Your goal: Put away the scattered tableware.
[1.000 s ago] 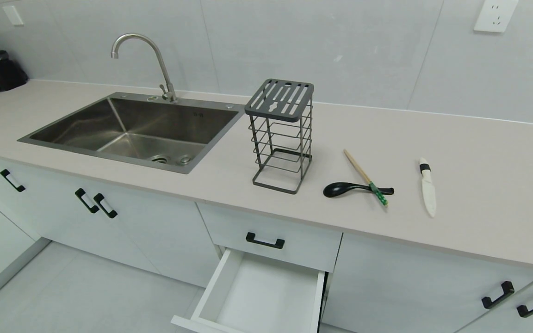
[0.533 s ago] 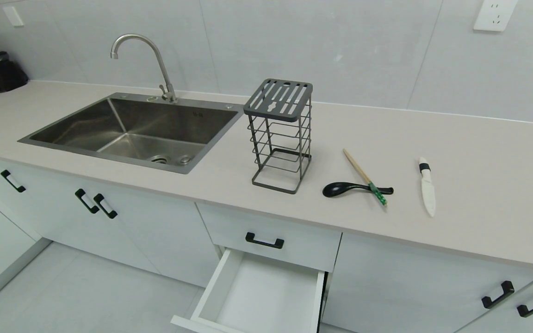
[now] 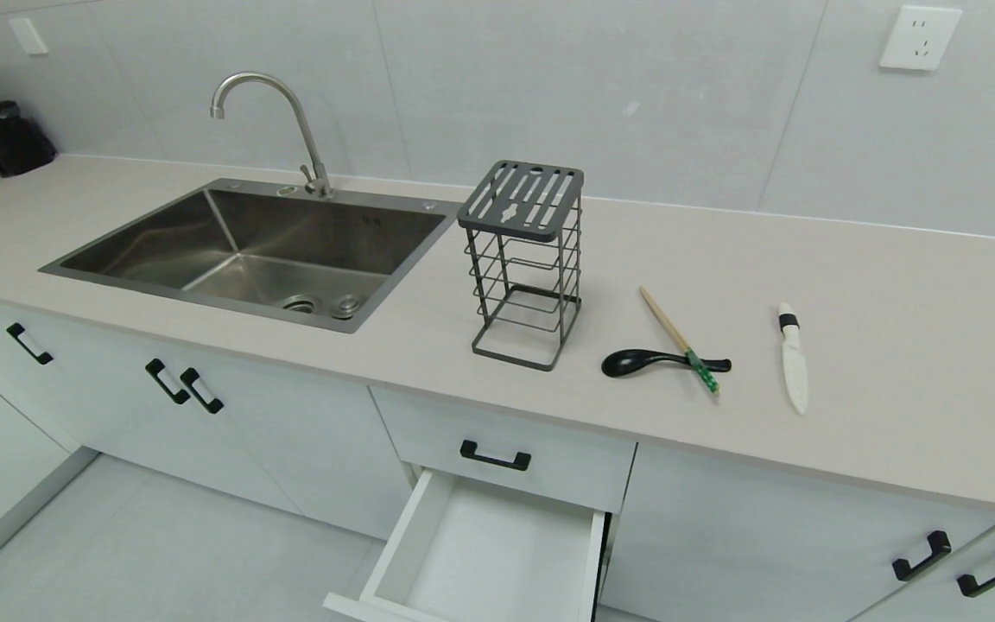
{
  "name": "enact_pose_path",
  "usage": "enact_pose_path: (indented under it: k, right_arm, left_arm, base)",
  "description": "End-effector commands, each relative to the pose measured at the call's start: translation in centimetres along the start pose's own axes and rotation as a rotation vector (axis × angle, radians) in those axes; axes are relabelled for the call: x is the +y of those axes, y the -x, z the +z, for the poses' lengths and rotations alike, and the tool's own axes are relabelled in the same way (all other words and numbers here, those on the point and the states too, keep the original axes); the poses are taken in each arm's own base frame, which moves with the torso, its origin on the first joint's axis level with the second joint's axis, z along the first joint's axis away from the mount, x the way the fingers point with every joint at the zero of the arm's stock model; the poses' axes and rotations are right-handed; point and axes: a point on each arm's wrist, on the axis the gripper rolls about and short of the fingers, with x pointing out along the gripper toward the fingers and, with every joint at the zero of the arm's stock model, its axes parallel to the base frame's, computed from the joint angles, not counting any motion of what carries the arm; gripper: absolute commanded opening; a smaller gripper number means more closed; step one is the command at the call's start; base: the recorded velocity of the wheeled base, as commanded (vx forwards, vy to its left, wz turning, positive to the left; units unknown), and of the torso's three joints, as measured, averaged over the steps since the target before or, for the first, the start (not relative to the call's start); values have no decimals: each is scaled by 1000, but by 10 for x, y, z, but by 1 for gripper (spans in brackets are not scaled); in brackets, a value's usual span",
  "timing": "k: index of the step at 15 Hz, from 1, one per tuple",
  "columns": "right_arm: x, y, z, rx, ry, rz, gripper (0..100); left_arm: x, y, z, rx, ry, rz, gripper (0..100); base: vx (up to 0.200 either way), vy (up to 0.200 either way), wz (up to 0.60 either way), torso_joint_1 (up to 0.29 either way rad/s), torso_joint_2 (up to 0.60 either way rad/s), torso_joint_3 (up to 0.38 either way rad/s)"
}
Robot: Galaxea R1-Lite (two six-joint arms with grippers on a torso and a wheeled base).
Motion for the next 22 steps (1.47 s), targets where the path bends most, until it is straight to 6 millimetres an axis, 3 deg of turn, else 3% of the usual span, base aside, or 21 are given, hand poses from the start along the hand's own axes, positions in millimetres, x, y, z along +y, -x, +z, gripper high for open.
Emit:
enact_pose_path:
  k: [1,10,13,15,18,19,22]
  right_arm:
    - [0,0,0,2,0,0,100]
    - [0,0,2,-18,-18,3,100]
    - [0,3,25,-243,44,28,100]
    - [3,2,32,-228,86,155,100]
    - [4,-21,73,-1,66,272,100]
    - [6,-43,101,64,62,325,100]
    - [9,-72,125,124,63,365,100]
  left_arm:
    - [0,0,0,1,2,1,100]
    - [0,0,0,1,-4,4,100]
    - [1,0,0,-1,1,36,100]
    - [1,0,0,-1,1,33,100]
    - [1,0,0,-2,10,33,100]
    - [1,0,0,-2,9,33,100]
    - [1,0,0,-2,10,33,100]
  base:
    - [0,0,0,261,-496,-232]
    - [0,0,0,64,-128,-60]
    - [0,0,0,0,0,0]
    - [0,0,0,0,0,0]
    - [0,0,0,0,0,0]
    - [0,0,0,0,0,0]
    - [0,0,0,0,0,0]
